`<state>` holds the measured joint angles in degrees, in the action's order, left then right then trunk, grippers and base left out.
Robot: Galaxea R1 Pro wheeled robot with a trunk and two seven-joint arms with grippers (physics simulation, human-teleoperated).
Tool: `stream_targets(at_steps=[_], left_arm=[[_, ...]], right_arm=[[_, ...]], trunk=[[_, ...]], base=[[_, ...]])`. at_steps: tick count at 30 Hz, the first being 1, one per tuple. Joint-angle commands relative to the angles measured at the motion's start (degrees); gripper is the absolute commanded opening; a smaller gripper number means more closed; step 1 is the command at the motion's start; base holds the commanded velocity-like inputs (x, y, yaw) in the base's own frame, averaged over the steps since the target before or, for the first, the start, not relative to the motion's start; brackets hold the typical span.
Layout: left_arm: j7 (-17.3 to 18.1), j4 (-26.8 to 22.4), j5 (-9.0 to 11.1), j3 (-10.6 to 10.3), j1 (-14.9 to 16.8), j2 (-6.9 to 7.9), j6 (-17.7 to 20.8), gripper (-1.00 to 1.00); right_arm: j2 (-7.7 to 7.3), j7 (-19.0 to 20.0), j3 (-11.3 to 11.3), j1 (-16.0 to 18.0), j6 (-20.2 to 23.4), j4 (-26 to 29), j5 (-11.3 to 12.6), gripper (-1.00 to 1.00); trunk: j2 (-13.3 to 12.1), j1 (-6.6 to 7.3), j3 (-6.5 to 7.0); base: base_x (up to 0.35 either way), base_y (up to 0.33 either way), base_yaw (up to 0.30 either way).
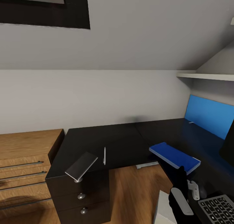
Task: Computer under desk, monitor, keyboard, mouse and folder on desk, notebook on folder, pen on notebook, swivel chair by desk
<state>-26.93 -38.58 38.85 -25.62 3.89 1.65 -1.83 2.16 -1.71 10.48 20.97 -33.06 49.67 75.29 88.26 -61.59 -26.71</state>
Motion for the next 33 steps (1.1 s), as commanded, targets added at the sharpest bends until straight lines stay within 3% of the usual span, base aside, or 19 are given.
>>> stream_targets(at_steps=[1,12,33], left_arm=[[-0.5,-0.1,0.6,-0.5,0.1,0.1,-0.2,1.0],[-0.3,-0.1,0.5,-0.5,0.1,0.1,-0.2,1.0],[-0.3,-0.1,0.5,-0.6,0.1,0.03,-0.2,1.0]], right_arm=[[0.04,-0.2,0.1,0.0,-0.1,0.1,0.0,-1.0],[0.04,-0.2,0.1,0.3,-0.1,-0.6,0.0,-1.0],[0.04,-0.2,0.0,0.6,0.0,-0.8,0.0,-1.0]], trunk=[[0.0,0.0,-0.06],[0.0,0.0,-0.06],[8.5,-4.61,-3.83]], base=[[0.0,0.0,0.0],[0.0,0.0,0.0],[0.0,0.0,0.0]])
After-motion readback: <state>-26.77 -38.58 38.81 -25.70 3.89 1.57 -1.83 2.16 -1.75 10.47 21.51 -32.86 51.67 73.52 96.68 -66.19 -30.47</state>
